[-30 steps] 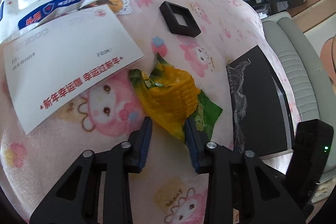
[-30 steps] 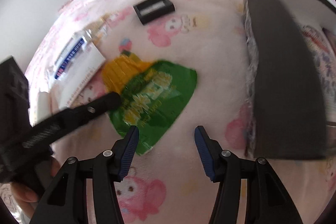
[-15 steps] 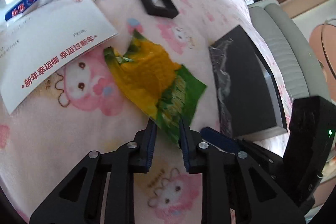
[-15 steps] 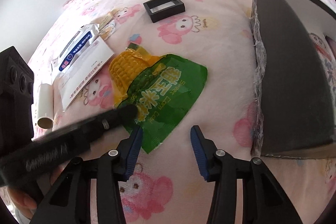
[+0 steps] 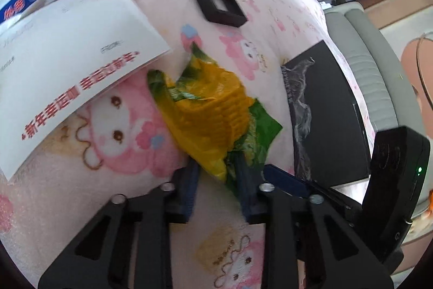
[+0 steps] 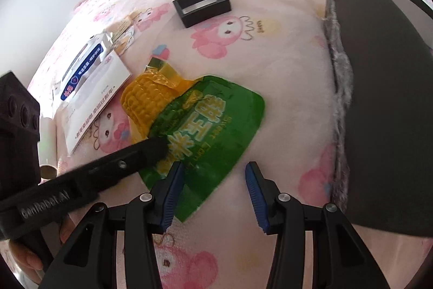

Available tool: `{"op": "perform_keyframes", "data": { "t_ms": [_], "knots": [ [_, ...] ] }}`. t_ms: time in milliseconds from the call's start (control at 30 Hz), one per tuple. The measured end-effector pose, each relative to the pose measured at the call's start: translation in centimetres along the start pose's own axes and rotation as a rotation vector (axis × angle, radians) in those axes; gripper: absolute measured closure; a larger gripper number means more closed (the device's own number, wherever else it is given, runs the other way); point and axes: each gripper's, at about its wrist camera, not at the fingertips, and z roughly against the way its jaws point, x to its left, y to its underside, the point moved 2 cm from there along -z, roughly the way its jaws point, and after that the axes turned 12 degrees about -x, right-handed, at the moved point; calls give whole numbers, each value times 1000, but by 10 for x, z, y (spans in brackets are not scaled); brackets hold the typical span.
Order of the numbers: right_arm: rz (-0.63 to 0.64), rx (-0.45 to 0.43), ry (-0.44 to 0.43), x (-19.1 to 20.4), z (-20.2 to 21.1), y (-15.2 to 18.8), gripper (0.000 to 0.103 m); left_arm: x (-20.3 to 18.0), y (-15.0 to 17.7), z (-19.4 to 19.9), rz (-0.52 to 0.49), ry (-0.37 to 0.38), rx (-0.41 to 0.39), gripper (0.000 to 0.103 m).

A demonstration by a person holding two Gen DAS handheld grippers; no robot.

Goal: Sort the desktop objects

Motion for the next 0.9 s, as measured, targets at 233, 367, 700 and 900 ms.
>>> {"op": "perform_keyframes", "data": {
  "t_ms": [233,367,700,900],
  "knots": [
    [6,-15,0,1,13,3,84,-15,6,11,-57,-7,-28,94],
    [18,-38,-19,5,30,8,87,-27,13,23,-79,18,-36,94],
    [45,-70,29,0,67,29,88,-43,15,41,-174,8,-29,63],
    [-87,-17,12,-24,57,35,88,7,-5,36,4,-46,-83,63]
  ]
}}
